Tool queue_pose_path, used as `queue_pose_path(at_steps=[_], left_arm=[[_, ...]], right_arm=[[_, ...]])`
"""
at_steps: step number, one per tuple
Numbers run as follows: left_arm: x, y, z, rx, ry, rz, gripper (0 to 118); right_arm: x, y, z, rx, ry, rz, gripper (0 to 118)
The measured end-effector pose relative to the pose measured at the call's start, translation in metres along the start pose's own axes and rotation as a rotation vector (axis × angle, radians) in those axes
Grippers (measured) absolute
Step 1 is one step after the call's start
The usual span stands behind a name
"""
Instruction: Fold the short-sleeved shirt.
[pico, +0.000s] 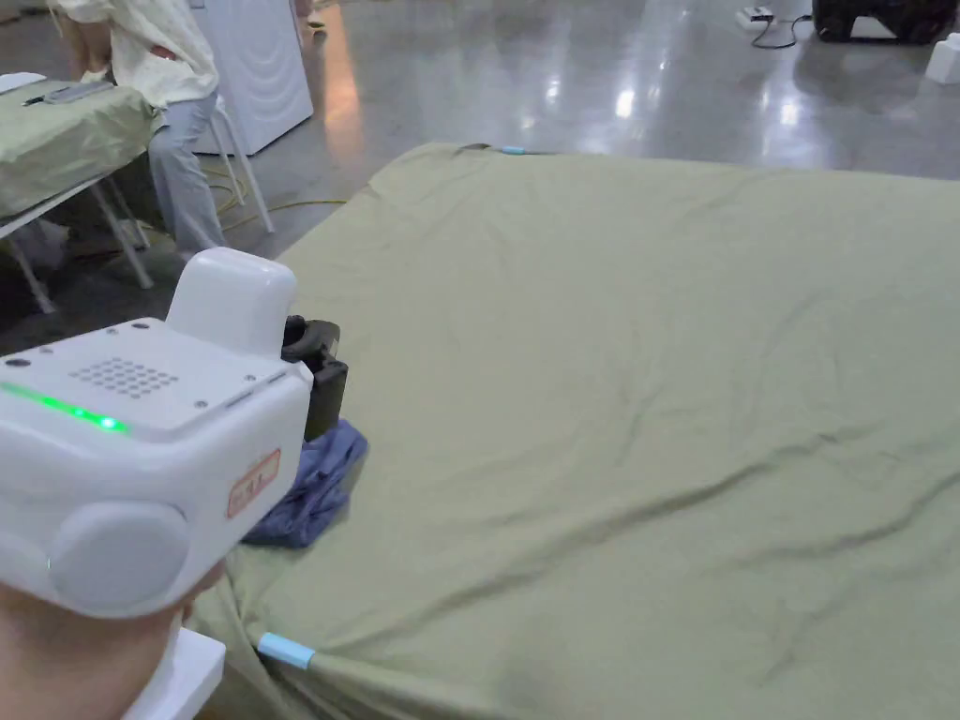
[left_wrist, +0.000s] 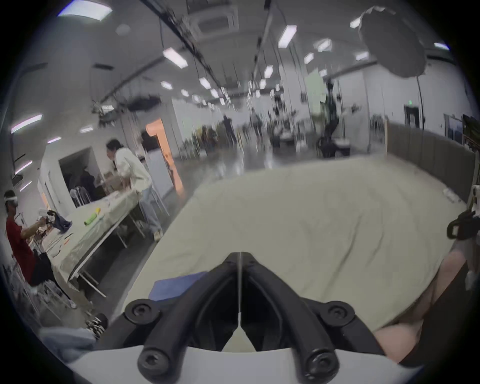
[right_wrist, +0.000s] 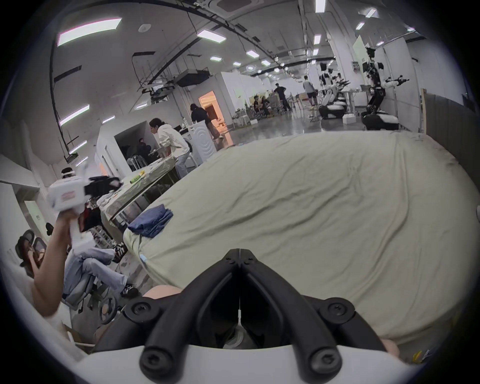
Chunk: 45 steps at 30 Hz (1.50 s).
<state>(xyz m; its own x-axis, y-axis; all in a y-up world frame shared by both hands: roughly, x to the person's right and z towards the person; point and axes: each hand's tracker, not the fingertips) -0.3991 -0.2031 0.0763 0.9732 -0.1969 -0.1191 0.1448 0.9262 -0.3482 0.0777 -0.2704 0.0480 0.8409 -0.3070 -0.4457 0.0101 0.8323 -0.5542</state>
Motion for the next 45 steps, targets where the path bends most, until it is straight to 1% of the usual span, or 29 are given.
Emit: queue_pose_path(at_steps=[1, 2, 3, 4, 5, 6, 7, 10, 11, 14, 15, 16, 22, 27, 28, 29, 30, 31, 32, 33, 34, 35, 36, 39, 41, 43, 45], left_arm=[[0.017, -0.006, 0.014, 0.042, 0.017, 0.033, 0], [0.032, -0.011, 0.027, 0.088, -0.025, 0.088, 0], [0.049, -0.019, 0.037, 0.177, -0.071, 0.168, 0], [0.063, -0.024, 0.040, 0.257, -0.070, 0.220, 0], [0.080, -0.029, 0.044, 0.307, -0.064, 0.229, 0], [0.097, -0.032, 0.043, 0.330, -0.053, 0.201, 0], [0.112, -0.032, 0.041, 0.306, -0.056, 0.182, 0], [0.149, -0.025, 0.033, 0.280, -0.174, 0.213, 0], [0.158, -0.026, 0.031, 0.274, -0.189, 0.216, 0], [0.190, -0.019, 0.039, 0.340, -0.144, 0.183, 0], [0.201, -0.013, 0.039, 0.304, -0.156, 0.151, 0], [0.206, -0.011, 0.041, 0.305, -0.181, 0.156, 0], [0.222, -0.004, 0.061, 0.312, -0.203, 0.147, 0], [0.220, -0.004, 0.079, 0.318, -0.179, 0.169, 0], [0.218, -0.004, 0.081, 0.324, -0.177, 0.173, 12], [0.217, -0.005, 0.085, 0.329, -0.174, 0.175, 33], [0.216, -0.006, 0.088, 0.332, -0.175, 0.178, 67], [0.215, -0.007, 0.090, 0.333, -0.177, 0.183, 111], [0.212, -0.008, 0.091, 0.330, -0.183, 0.186, 118], [0.211, -0.010, 0.094, 0.340, -0.183, 0.190, 118], [0.213, -0.012, 0.104, 0.375, -0.166, 0.190, 118], [0.213, -0.011, 0.109, 0.375, -0.164, 0.172, 118], [0.211, -0.011, 0.110, 0.377, -0.169, 0.157, 118], [0.214, -0.012, 0.121, 0.365, -0.142, 0.124, 118], [0.210, -0.012, 0.115, 0.362, -0.141, 0.141, 118], [0.207, -0.013, 0.120, 0.351, -0.150, 0.171, 118], [0.204, -0.012, 0.116, 0.344, -0.149, 0.178, 118]], right_arm=[[0.001, 0.002, 0.005, 0.031, -0.022, 0.014, 2], [0.001, 0.005, 0.012, 0.068, -0.058, 0.040, 2], [0.000, 0.007, 0.018, 0.119, -0.099, 0.079, 2], [0.000, 0.008, 0.023, 0.163, -0.147, 0.114, 2], [-0.001, 0.009, 0.029, 0.213, -0.219, 0.150, 2], [-0.001, 0.010, 0.034, 0.248, -0.289, 0.166, 2], [0.001, 0.011, 0.040, 0.277, -0.348, 0.181, 2], [0.004, 0.010, 0.054, 0.372, -0.480, 0.226, 2], [0.005, 0.009, 0.059, 0.393, -0.505, 0.234, 2], [0.011, 0.003, 0.067, 0.426, -0.524, 0.268, 2], [0.010, 0.000, 0.069, 0.426, -0.547, 0.285, 2], [0.010, -0.002, 0.070, 0.431, -0.560, 0.293, 2], [0.011, -0.012, 0.081, 0.447, -0.575, 0.265, 2], [0.005, -0.014, 0.087, 0.461, -0.595, 0.249, 3], [0.002, -0.014, 0.088, 0.457, -0.595, 0.249, 5], [-0.001, -0.016, 0.089, 0.461, -0.601, 0.252, 14], [-0.003, -0.018, 0.090, 0.468, -0.608, 0.255, 30], [-0.005, -0.019, 0.092, 0.470, -0.607, 0.256, 66], [-0.006, -0.020, 0.093, 0.470, -0.607, 0.254, 98], [-0.006, -0.021, 0.094, 0.468, -0.607, 0.243, 117], [-0.007, -0.022, 0.094, 0.466, -0.615, 0.228, 118], [-0.008, -0.027, 0.101, 0.524, -0.681, 0.207, 118], [-0.009, -0.028, 0.101, 0.497, -0.643, 0.210, 118], [-0.007, -0.032, 0.105, 0.515, -0.673, 0.212, 118], [-0.007, -0.032, 0.107, 0.519, -0.675, 0.204, 118], [-0.006, -0.033, 0.111, 0.521, -0.652, 0.183, 118], [-0.008, -0.036, 0.114, 0.536, -0.639, 0.181, 118]])
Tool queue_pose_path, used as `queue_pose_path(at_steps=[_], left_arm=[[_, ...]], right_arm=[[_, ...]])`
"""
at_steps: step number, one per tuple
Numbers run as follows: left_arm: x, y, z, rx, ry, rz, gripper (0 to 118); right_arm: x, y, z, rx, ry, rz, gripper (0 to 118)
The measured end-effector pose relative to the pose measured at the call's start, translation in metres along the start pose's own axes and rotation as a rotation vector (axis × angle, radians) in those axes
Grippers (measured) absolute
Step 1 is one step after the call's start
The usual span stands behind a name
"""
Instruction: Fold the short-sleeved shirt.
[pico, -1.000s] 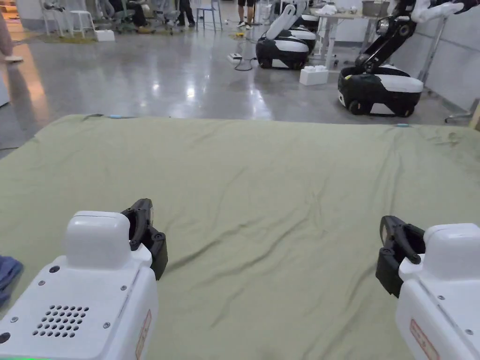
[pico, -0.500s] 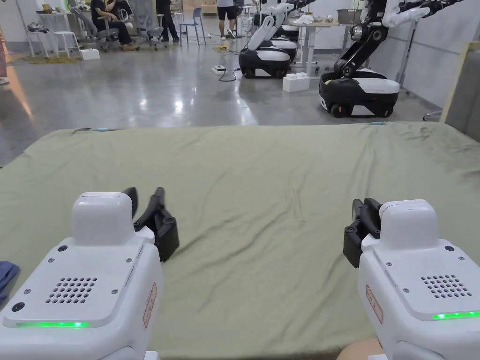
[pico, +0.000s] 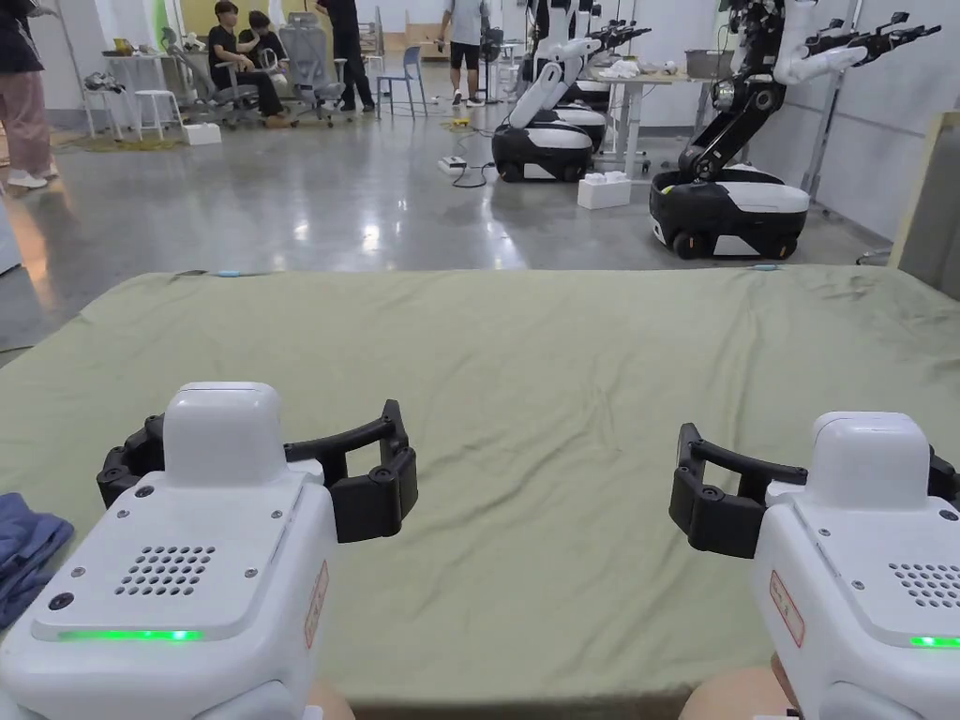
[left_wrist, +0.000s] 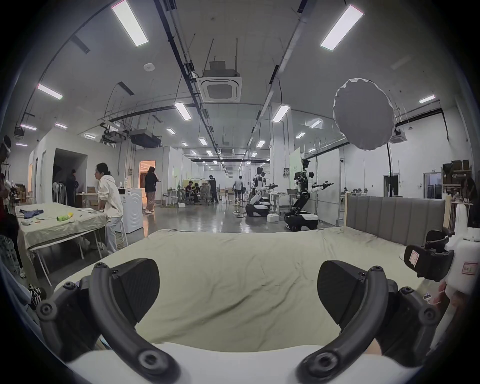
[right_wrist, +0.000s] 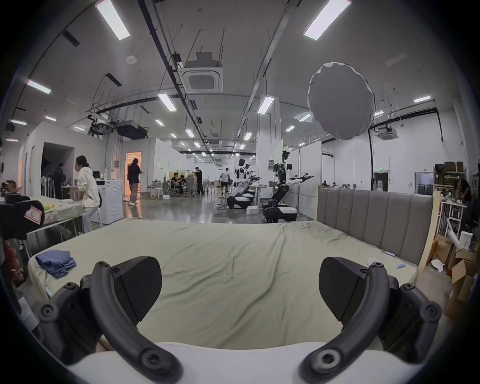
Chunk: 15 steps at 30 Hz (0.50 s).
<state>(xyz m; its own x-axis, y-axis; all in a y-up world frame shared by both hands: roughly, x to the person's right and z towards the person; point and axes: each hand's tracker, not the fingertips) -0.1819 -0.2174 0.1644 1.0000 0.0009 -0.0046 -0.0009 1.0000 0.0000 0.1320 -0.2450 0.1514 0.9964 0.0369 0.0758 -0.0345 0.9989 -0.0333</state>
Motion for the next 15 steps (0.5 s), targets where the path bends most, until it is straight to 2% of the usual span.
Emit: queue_pose_path(at_steps=[4, 8, 11, 15], left_arm=[[-0.003, 0.000, 0.005, 0.007, 0.007, -0.004, 118], [-0.010, 0.002, 0.005, 0.016, 0.011, 0.021, 118], [-0.013, 0.003, 0.002, 0.015, 0.015, 0.013, 118], [-0.017, 0.002, 0.001, 0.026, 0.046, -0.022, 118]], right_arm=[[-0.004, 0.001, 0.007, 0.016, -0.023, 0.027, 118], [-0.005, 0.008, 0.002, -0.060, -0.029, -0.027, 118], [0.000, 0.008, 0.009, 0.025, 0.016, -0.067, 118], [0.001, 0.019, 0.012, 0.016, 0.034, -0.081, 118]])
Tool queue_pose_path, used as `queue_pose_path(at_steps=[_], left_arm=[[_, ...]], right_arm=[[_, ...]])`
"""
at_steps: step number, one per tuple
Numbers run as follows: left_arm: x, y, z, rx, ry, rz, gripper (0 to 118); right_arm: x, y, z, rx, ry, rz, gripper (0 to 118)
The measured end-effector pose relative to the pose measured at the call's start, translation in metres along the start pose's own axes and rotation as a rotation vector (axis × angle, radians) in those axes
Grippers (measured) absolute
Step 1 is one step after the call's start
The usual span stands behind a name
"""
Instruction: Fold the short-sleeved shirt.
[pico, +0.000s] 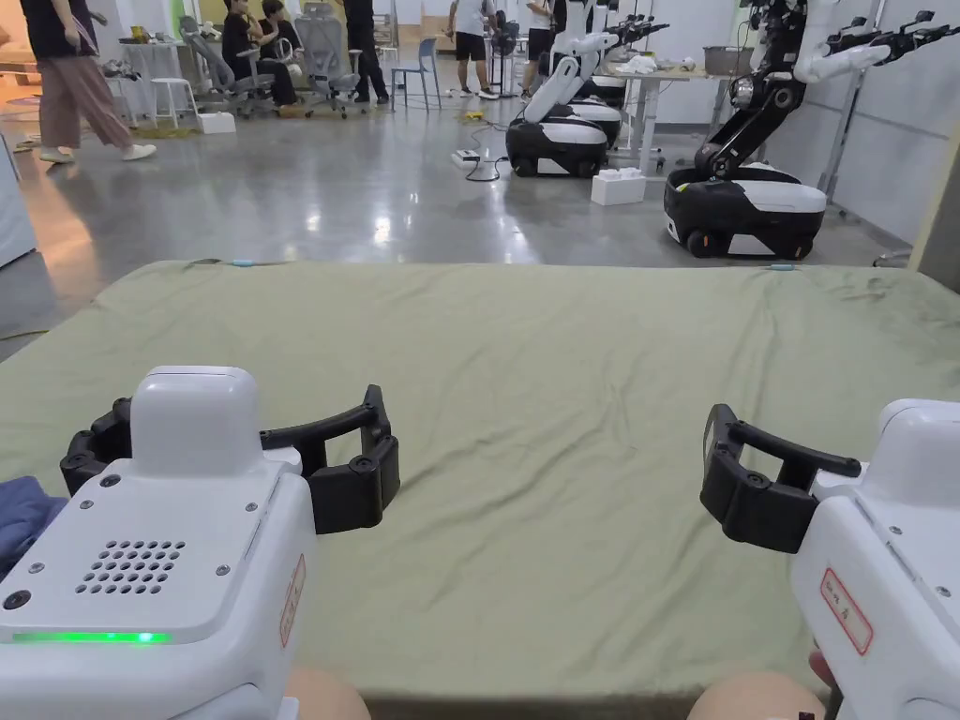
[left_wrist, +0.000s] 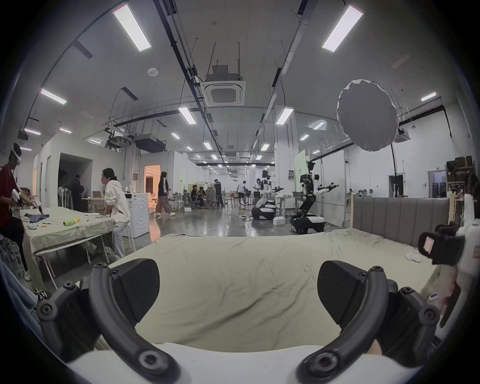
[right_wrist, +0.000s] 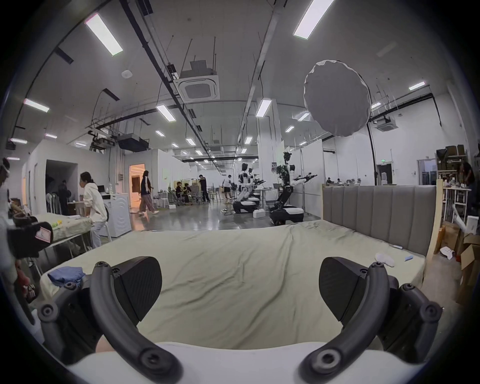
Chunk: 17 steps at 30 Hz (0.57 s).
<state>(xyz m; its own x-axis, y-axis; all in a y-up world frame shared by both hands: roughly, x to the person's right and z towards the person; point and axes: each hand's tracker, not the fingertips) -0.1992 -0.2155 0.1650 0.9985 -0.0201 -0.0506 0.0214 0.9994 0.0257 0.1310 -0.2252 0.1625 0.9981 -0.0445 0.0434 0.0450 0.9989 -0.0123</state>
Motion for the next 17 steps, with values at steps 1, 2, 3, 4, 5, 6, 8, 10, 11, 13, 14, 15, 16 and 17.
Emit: queue_pose_path(at_steps=[1, 2, 3, 4, 5, 6, 8, 10, 11, 13, 14, 15, 16, 17], left_arm=[[-0.001, -0.001, -0.001, 0.003, 0.008, 0.002, 118], [-0.003, -0.002, -0.003, 0.005, 0.011, 0.009, 118], [-0.004, -0.004, -0.004, 0.001, 0.016, 0.016, 118], [-0.005, -0.005, -0.005, -0.007, 0.022, 0.021, 118], [-0.007, -0.007, -0.007, -0.019, 0.027, 0.027, 118], [-0.008, -0.008, -0.009, -0.027, 0.032, 0.035, 118], [-0.010, -0.010, -0.010, -0.041, 0.030, 0.052, 118], [-0.011, -0.012, -0.012, -0.048, 0.027, 0.057, 118], [-0.011, -0.012, -0.011, -0.051, 0.029, 0.056, 118], [-0.011, -0.013, -0.011, -0.053, 0.028, 0.054, 118], [-0.011, -0.013, -0.011, -0.053, 0.025, 0.054, 118], [-0.011, -0.013, -0.012, -0.051, 0.025, 0.053, 118], [-0.011, -0.013, -0.009, -0.050, 0.027, 0.053, 118], [-0.011, -0.012, -0.010, -0.051, 0.026, 0.051, 118]], right_arm=[[-0.001, 0.002, 0.000, -0.008, 0.000, -0.008, 118], [-0.002, 0.004, 0.000, -0.019, -0.006, -0.014, 118], [-0.004, 0.006, 0.001, -0.031, -0.019, -0.021, 118], [-0.005, 0.008, 0.001, -0.044, -0.035, -0.024, 118], [-0.007, 0.009, 0.000, -0.045, -0.039, -0.025, 118], [-0.007, 0.008, 0.001, -0.042, -0.037, -0.021, 118], [-0.009, 0.008, 0.002, -0.038, -0.034, -0.005, 118], [-0.011, 0.008, 0.001, -0.051, -0.023, 0.021, 118], [-0.013, 0.007, -0.001, -0.075, -0.011, 0.043, 118], [-0.015, 0.000, 0.001, 0.032, -0.031, 0.049, 118], [-0.016, -0.001, 0.000, 0.037, -0.068, 0.072, 118], [-0.017, 0.001, -0.002, 0.000, -0.060, 0.072, 118], [-0.014, 0.002, -0.004, -0.015, -0.049, 0.047, 118], [-0.011, 0.002, -0.004, -0.036, -0.040, -0.003, 118]])
